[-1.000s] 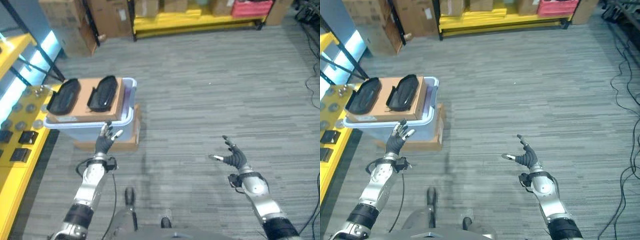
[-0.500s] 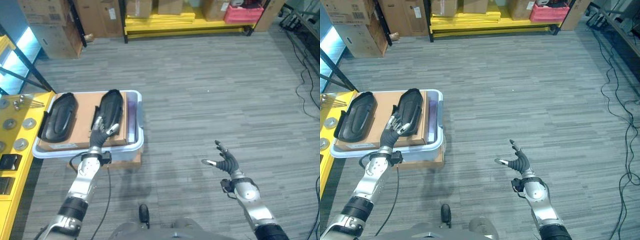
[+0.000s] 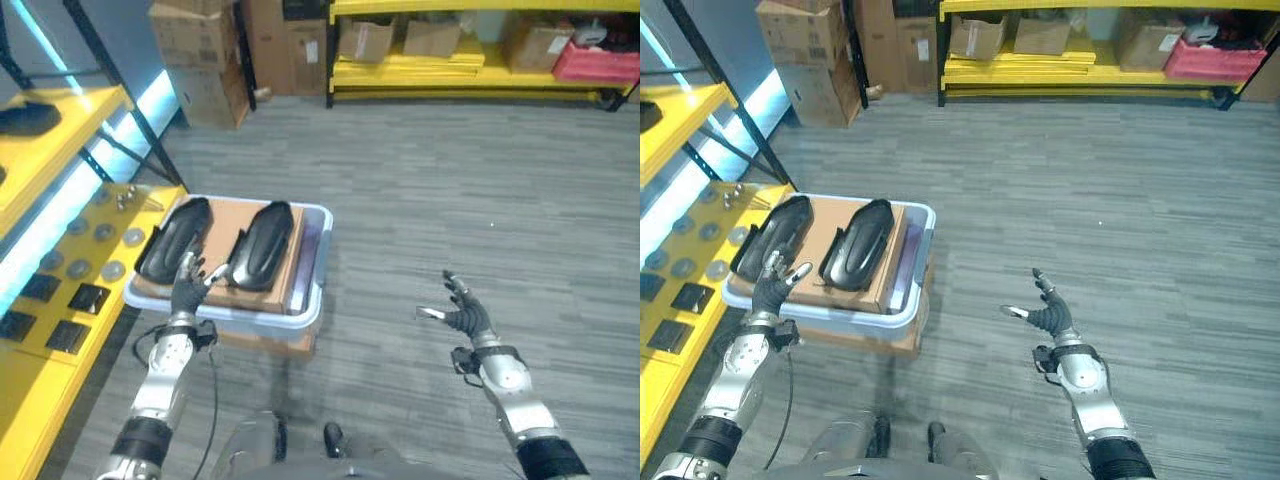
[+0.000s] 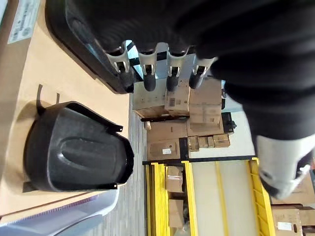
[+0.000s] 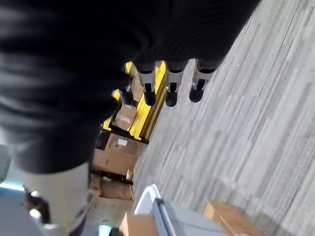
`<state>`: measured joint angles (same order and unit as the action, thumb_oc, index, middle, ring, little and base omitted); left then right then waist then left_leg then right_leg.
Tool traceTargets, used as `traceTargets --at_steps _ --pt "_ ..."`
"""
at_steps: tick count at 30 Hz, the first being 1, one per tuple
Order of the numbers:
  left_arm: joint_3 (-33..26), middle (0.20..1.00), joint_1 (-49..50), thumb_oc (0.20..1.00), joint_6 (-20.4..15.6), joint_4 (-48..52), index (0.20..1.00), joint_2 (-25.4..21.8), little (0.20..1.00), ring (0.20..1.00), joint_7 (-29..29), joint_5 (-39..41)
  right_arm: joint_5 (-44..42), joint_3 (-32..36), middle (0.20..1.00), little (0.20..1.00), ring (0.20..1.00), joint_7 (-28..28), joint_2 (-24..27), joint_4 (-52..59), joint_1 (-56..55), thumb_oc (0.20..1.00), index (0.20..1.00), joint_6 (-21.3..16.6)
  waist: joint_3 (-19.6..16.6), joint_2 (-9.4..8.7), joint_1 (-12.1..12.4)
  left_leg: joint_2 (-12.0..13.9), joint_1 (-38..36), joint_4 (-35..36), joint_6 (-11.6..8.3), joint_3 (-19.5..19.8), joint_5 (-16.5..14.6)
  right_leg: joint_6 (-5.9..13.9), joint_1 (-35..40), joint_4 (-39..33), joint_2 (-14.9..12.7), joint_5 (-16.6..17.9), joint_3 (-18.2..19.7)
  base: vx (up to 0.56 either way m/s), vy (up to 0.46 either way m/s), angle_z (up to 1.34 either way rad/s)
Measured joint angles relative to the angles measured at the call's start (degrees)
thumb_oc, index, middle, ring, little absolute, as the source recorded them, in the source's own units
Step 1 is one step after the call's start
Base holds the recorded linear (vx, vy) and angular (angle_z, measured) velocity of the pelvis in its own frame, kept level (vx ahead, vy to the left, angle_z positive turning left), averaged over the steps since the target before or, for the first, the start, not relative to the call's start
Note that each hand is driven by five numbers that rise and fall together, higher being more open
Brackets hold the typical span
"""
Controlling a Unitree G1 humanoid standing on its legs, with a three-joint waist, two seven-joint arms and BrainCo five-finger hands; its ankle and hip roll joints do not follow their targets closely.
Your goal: Move parts from the plastic box to the shelf.
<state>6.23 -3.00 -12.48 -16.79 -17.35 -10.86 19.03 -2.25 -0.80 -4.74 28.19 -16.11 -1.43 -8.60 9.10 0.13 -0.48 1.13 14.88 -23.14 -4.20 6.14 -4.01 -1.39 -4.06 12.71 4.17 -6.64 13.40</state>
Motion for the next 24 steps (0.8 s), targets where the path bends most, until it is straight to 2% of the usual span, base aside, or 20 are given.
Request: traceTargets --at_steps 1,2,3,4,5,6,7,8,9,10,11,12,13,14,16,17,20,21,23,24 --pt "0.1 1.000 -0.2 1.000 0.0 0.1 1.000 0.0 1.000 1.000 -0.3 0.0 -0.2 -0.1 1.000 1.000 1.000 -0.6 0.6 0.0 0.0 1.000 1.000 0.0 -0.4 0.50 -0.3 2.0 -1.2 5.8 -0.44 1.2 0.7 -1.49 0.0 -0.2 0.1 0.7 -0.4 0.14 0.359 -0.11" --pt "0.3 1.000 -0.8 1.000 -0.1 -0.1 1.000 0.4 1.000 1.000 -0.5 0.0 -0.2 0.0 1.000 1.000 1.000 -1.0 1.3 -0.3 -0.2 1.000 1.000 0.0 -0.3 0.48 -1.2 4.3 -1.0 9.7 -0.57 2.0 1.6 -1.54 0.2 0.0 -0.1 0.4 0.0 0.15 0.430 0.09" --pt "1.1 1.000 -1.5 1.000 -0.1 -0.4 1.000 0.5 1.000 1.000 -1.0 0.0 -0.2 1.7 1.000 1.000 1.000 -1.0 0.9 -0.7 -1.0 1.000 1.000 0.0 -0.6 0.94 -1.4 6.4 -1.0 12.4 -1.41 1.6 2.1 -0.33 0.5 -0.5 0.1 0.2 0.4 0.07 0.230 0.06" --pt "0.9 1.000 -1.6 1.000 -0.2 -0.3 1.000 0.4 1.000 1.000 -1.3 0.0 -0.3 1.8 1.000 1.000 1.000 -1.8 0.4 -0.8 -0.9 1.000 1.000 0.1 -1.0 1.61 -1.2 8.2 -1.8 16.7 -2.07 -0.2 2.8 0.05 0.9 -1.1 0.1 -0.3 0.6 0.03 0.130 -0.07" --pt "0.8 1.000 -2.0 1.000 -0.2 -0.3 1.000 0.4 1.000 1.000 -1.6 0.0 -0.4 1.7 1.000 1.000 1.000 -2.2 0.3 -0.8 -0.5 1.000 1.000 0.1 -0.9 1.38 -1.5 9.3 -1.6 18.4 -2.51 -1.5 3.3 0.42 1.1 -1.6 0.0 -0.5 1.2 0.11 0.297 -0.32" --pt "0.8 1.000 -2.1 1.000 -0.3 -0.3 1.000 0.4 1.000 1.000 -1.6 -0.1 -0.8 1.3 1.000 1.000 1.000 -2.2 0.5 -0.6 0.1 1.000 1.000 0.1 -0.8 1.23 -1.2 9.0 -1.8 19.5 -2.25 -1.7 5.3 0.21 1.2 -1.8 -0.8 -0.4 1.5 0.16 0.426 -0.36" --pt "1.0 1.000 -2.1 1.000 -0.3 -0.3 1.000 0.5 1.000 1.000 -1.6 -0.1 -0.8 1.1 1.000 1.000 1.000 -2.2 0.7 -0.5 0.2 1.000 1.000 0.1 -0.7 1.11 -1.6 7.5 -2.0 20.2 -1.61 -1.7 7.4 0.44 2.1 -2.5 -1.7 -0.4 2.1 0.20 0.552 -0.21" --pt "2.1 1.000 -2.4 1.000 -0.3 -0.2 1.000 0.4 1.000 1.000 -1.7 0.0 -0.8 2.0 1.000 1.000 1.000 -2.3 0.1 -0.5 -0.3 1.000 1.000 0.0 -0.7 1.00 -2.2 5.4 -2.1 20.1 -0.89 -2.9 7.2 1.65 5.0 -5.1 -3.6 -0.7 3.7 0.12 0.376 -0.07" --pt "2.6 1.000 -2.7 1.000 -0.3 0.0 1.000 0.3 1.000 1.000 -1.5 -0.3 -0.8 1.9 1.000 1.000 1.000 -2.9 -0.6 -0.6 0.0 1.000 1.000 0.1 -0.8 1.13 -1.8 3.7 -4.0 22.9 1.10 -5.7 8.6 2.06 6.1 -6.2 -5.0 -1.0 3.5 0.10 0.380 -0.39" --pt "2.8 1.000 -2.7 1.000 -0.4 0.3 1.000 0.0 1.000 1.000 -1.5 -0.5 -0.8 1.0 1.000 1.000 1.000 -3.3 -0.4 -0.5 1.0 1.000 1.000 0.0 -1.2 2.27 -1.3 3.5 -5.3 25.0 3.15 -7.1 10.7 3.45 6.3 -6.2 -5.2 -1.6 4.7 0.06 0.324 -0.77" --pt "2.8 1.000 -2.8 1.000 -0.5 0.3 1.000 -1.0 1.000 1.000 -1.5 -0.8 -0.7 -0.3 1.000 1.000 1.000 -3.3 -0.4 -0.5 1.9 1.000 1.000 0.0 -1.8 3.54 -1.2 3.9 -6.0 24.6 4.09 -8.2 13.2 5.19 6.7 -6.2 -5.2 -2.8 5.1 0.05 0.296 -0.71" --pt "2.8 1.000 -3.4 1.000 -0.4 0.1 1.000 -2.1 1.000 1.000 -1.5 -1.3 -0.7 -0.9 1.000 1.000 1.000 -3.4 -1.3 -0.6 2.5 1.000 1.000 -0.1 -1.8 3.00 -1.9 3.0 -6.2 24.3 1.50 -8.9 11.9 5.96 6.7 -5.8 -6.4 -3.6 5.1 0.03 0.252 -0.48" --pt "2.8 1.000 -5.0 1.000 -0.4 0.3 1.000 -3.9 1.000 1.000 -1.6 -1.8 -0.7 -1.7 1.000 1.000 1.000 -3.2 -2.6 -0.1 2.8 1.000 1.000 -0.1 -1.6 1.92 -1.9 1.2 -6.0 24.2 3.31 -10.1 11.6 8.51 3.6 -1.6 -8.2 -4.1 5.2 0.05 0.237 -0.43" --pt "2.6 1.000 -5.8 1.000 -0.6 0.4 1.000 -5.3 1.000 1.000 -1.8 -2.5 -0.7 -2.6 1.000 1.000 1.000 -3.2 -3.3 -0.1 2.8 1.000 1.000 -0.2 -1.6 0.98 -1.4 0.1 -6.0 24.1 4.57 -12.0 10.7 9.82 1.5 0.1 -9.7 -4.5 5.4 0.04 0.196 -0.61" --pt "1.6 1.000 -6.5 1.000 -0.6 0.4 1.000 -6.8 1.000 1.000 -2.6 -3.0 -0.7 -4.4 1.000 1.000 1.000 -2.8 -3.6 -0.1 2.7 1.000 1.000 -0.1 -1.6 -0.60 -0.7 -2.3 -6.1 23.6 6.54 -14.6 9.2 10.99 0.1 -1.1 -13.7 -3.8 5.1 0.05 0.144 -0.58" --pt "0.5 1.000 -6.5 1.000 -0.7 0.4 1.000 -6.8 1.000 1.000 -2.8 -3.5 -0.7 -4.7 1.000 1.000 1.000 -2.8 -3.6 -0.1 2.5 1.000 1.000 -0.1 -1.6 -0.71 -0.8 -2.8 -6.2 23.4 7.11 -14.9 8.6 11.91 0.0 -2.8 -14.9 -3.3 4.7 0.06 0.132 -0.38" --pt "0.1 1.000 -5.6 1.000 -1.1 0.4 1.000 -7.1 1.000 1.000 -3.0 -3.6 -0.7 -4.6 1.000 1.000 1.000 -2.6 -3.6 -0.1 0.9 1.000 1.000 -0.1 -1.6 -1.86 -0.3 -3.0 -8.6 24.7 7.43 -14.9 8.0 12.30 0.3 -4.3 -13.2 -3.1 4.8 0.07 0.120 -0.14" --pt "0.1 1.000 -4.3 1.000 -1.1 0.6 1.000 -7.1 1.000 1.000 -2.9 -3.6 -0.7 -4.7 1.000 1.000 1.000 -1.8 -3.7 0.0 0.4 1.000 1.000 -0.1 -1.9 -2.62 -0.3 -3.0 -9.8 26.4 7.35 -14.3 8.1 12.21 -0.4 -4.9 -10.7 -3.2 5.0 0.03 0.049 0.12" --pt "0.3 1.000 -3.5 1.000 -1.1 0.7 1.000 -7.0 1.000 1.000 -2.8 -3.6 -0.7 -4.7 1.000 1.000 1.000 -1.7 -3.8 0.2 0.1 1.000 1.000 -0.1 -2.5 -3.50 -0.9 -3.4 -9.8 27.4 6.70 -13.4 8.5 11.66 -1.8 -5.4 -7.8 -3.1 6.7 0.01 -0.008 0.34" --pt "0.3 1.000 -3.2 1.000 -1.1 1.0 1.000 -6.9 1.000 1.000 -2.9 -3.7 -0.3 -4.8 1.000 1.000 1.000 -1.8 -3.7 1.1 0.1 1.000 1.000 0.0 -2.6 -3.93 -0.8 -4.1 -9.4 27.4 6.67 -13.2 8.5 9.63 -3.1 -5.6 -7.4 -1.0 6.3 0.05 -0.041 0.37"
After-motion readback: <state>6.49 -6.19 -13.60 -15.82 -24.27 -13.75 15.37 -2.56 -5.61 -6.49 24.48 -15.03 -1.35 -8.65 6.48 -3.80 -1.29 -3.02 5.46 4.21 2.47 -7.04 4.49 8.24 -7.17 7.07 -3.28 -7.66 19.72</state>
